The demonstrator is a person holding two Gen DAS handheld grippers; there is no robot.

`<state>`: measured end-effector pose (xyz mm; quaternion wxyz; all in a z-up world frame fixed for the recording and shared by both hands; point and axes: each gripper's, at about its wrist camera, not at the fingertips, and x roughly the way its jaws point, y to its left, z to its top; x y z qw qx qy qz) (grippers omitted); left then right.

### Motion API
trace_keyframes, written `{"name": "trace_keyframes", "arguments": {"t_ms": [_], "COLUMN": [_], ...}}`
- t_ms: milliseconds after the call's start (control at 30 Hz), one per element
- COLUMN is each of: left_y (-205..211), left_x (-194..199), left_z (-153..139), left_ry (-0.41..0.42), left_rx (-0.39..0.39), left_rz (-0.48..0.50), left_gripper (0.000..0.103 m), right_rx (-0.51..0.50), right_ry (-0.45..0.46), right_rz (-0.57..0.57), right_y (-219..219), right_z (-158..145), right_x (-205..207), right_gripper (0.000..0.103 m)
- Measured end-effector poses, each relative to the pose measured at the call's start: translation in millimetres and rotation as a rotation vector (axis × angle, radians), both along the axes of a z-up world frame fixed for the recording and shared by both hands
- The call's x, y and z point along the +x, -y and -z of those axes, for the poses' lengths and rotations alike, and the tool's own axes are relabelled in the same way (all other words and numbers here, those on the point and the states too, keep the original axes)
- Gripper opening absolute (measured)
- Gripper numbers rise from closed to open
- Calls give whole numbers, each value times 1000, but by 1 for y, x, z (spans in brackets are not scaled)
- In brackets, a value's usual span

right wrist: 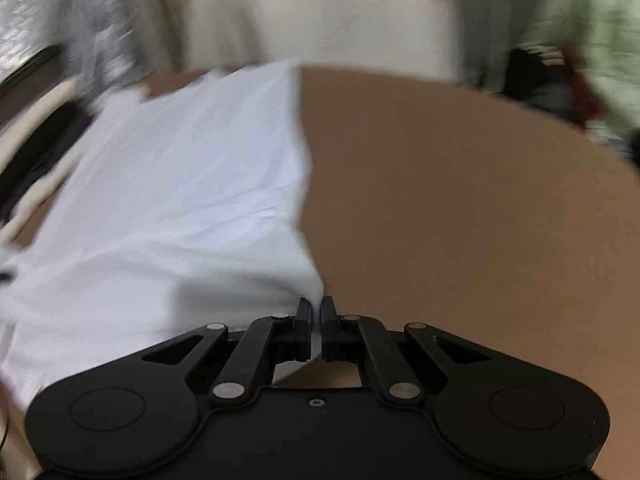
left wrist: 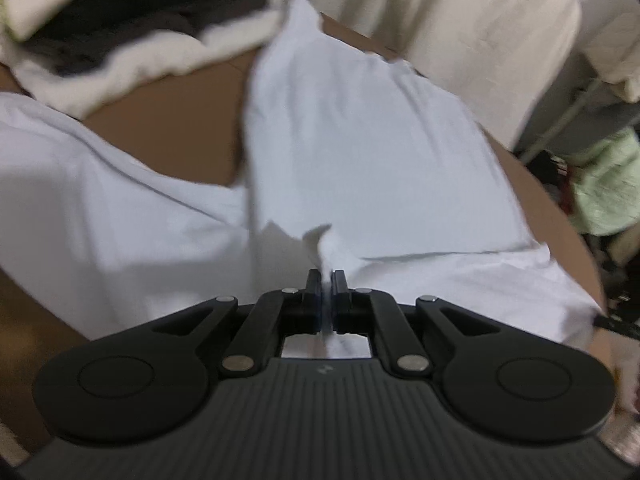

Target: Fold clothes

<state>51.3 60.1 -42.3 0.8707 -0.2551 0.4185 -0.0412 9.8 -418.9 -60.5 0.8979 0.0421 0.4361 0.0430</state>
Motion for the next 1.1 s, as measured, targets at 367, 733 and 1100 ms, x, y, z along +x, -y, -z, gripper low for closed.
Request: {"name": "trace_keyframes", "arguments": {"t_ms": [367, 733, 1100], "left_y": [24, 27, 29], "left_x": [7, 4, 10], "left_z": [19, 17, 21], "left_ry": [-125, -117, -136], "left_rx": [148, 215, 244], "left_rz": [82, 52, 73], "left_gripper": [5, 15, 18], "right_rx": [36, 92, -8], "right_ry": [-235, 78, -24], "right_rz": [161, -34, -135], "right_y": [16, -21, -65], "right_z": [34, -21, 48], "right_x": [24, 55, 128], "right_gripper": [8, 43, 46]}}
